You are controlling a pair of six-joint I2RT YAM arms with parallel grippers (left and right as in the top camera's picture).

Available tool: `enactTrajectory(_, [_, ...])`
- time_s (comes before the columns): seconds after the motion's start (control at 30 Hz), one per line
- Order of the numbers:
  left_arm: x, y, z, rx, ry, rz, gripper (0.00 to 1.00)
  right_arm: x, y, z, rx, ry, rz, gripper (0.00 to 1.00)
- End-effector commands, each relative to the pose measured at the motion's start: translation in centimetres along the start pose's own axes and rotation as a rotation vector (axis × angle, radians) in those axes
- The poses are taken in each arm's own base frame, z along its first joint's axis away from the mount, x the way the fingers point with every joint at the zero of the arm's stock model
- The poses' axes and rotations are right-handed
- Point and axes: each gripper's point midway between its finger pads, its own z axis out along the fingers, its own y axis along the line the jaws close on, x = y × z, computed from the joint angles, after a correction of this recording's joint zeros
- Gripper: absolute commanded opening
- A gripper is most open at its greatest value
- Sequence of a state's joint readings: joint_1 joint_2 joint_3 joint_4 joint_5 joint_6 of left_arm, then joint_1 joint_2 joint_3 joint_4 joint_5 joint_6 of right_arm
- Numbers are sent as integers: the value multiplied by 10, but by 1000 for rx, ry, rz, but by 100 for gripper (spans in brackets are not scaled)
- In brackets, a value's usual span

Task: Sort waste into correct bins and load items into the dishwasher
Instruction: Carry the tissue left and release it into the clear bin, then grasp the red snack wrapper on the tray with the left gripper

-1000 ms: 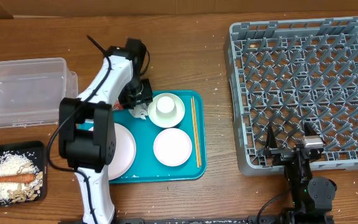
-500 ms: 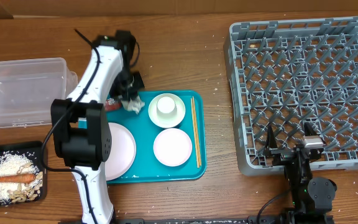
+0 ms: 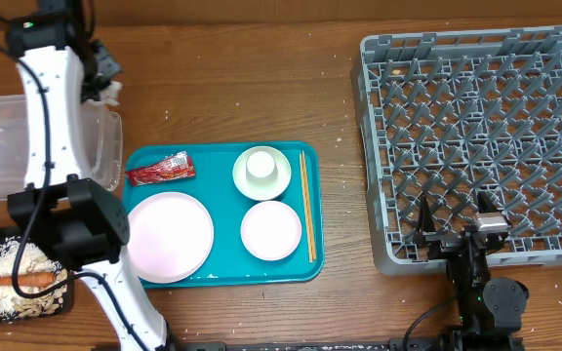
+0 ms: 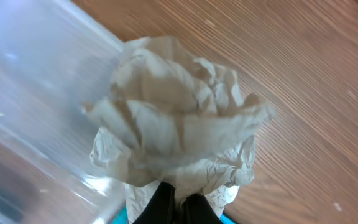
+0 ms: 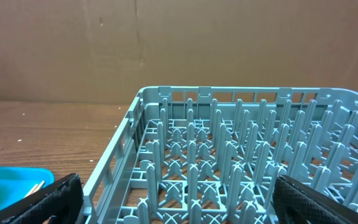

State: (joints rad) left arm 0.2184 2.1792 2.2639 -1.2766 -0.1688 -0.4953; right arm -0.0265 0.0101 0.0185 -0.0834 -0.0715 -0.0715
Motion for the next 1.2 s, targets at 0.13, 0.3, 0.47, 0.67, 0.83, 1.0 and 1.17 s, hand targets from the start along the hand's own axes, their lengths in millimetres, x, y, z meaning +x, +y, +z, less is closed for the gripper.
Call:
enactTrajectory(0.13, [-9, 69, 9, -80, 61, -115, 77, 2, -2, 0, 8, -1, 4, 100])
enactTrajectory(0.3, [37, 57, 1, 5, 274, -118, 74, 2, -2, 0, 8, -1, 4, 100])
enactTrajectory(0.47, [83, 4, -18, 181, 441, 44, 69, 2, -2, 0, 8, -1, 4, 100])
enactTrajectory(0.67, [128, -36, -34, 124, 495, 145, 66, 2, -2, 0, 8, -1, 4, 100])
enactTrajectory(0.83, [144, -40, -38, -61, 445, 21, 64, 2, -2, 0, 8, -1, 4, 100])
enactTrajectory(1.0, [154, -31, -29, -183, 432, -140, 65, 2, -2, 0, 8, -1, 4, 100])
enactTrajectory(1.17, [172, -9, -15, -320, 450, -224, 68, 2, -2, 0, 8, -1, 4, 100])
